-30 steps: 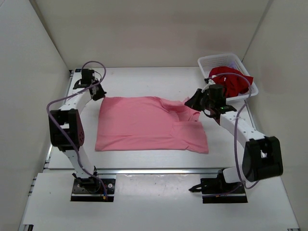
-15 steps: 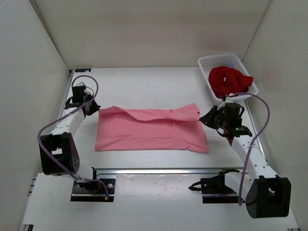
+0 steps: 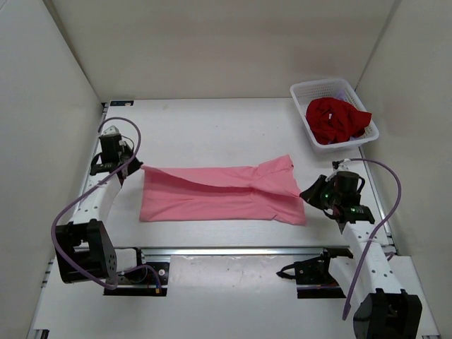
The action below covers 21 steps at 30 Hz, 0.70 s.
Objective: Fold and stack the t-shirts
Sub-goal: Fold the other side of the tshirt into a rectangle
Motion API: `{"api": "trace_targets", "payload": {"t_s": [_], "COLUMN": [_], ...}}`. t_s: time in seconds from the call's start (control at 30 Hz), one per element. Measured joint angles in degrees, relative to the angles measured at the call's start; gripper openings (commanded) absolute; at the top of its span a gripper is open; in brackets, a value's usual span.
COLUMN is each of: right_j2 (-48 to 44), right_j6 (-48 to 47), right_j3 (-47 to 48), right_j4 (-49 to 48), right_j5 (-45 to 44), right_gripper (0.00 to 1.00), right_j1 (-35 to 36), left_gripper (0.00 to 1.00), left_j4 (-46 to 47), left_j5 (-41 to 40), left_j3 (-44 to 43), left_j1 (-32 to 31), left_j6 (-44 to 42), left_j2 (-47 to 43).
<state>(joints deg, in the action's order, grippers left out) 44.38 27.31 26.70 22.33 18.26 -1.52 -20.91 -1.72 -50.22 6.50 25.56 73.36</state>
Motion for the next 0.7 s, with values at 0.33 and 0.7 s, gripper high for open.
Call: {"api": "trace_targets", "payload": {"t_s": [0.33,0.7], "right_j2": [-2.2,5.8], "right_j6": [6.2,1.8], "right_j3": [-8.9,1.5], "right_j4": [0.0,0.2], "right_j5": [3.7,-5.7], "right_gripper": [0.04,0.09], "right_j1": [-2.8,6.3], "left_gripper": [0.42,0.42], "left_j4": [-0.8,6.4], "left_j5": [2.3,1.5], "left_j3": [10.8,8.4], "left_j1": [4.1,-5.8], "left_j6": [3.0,8.0], "left_j2": [0.5,-5.6]}}
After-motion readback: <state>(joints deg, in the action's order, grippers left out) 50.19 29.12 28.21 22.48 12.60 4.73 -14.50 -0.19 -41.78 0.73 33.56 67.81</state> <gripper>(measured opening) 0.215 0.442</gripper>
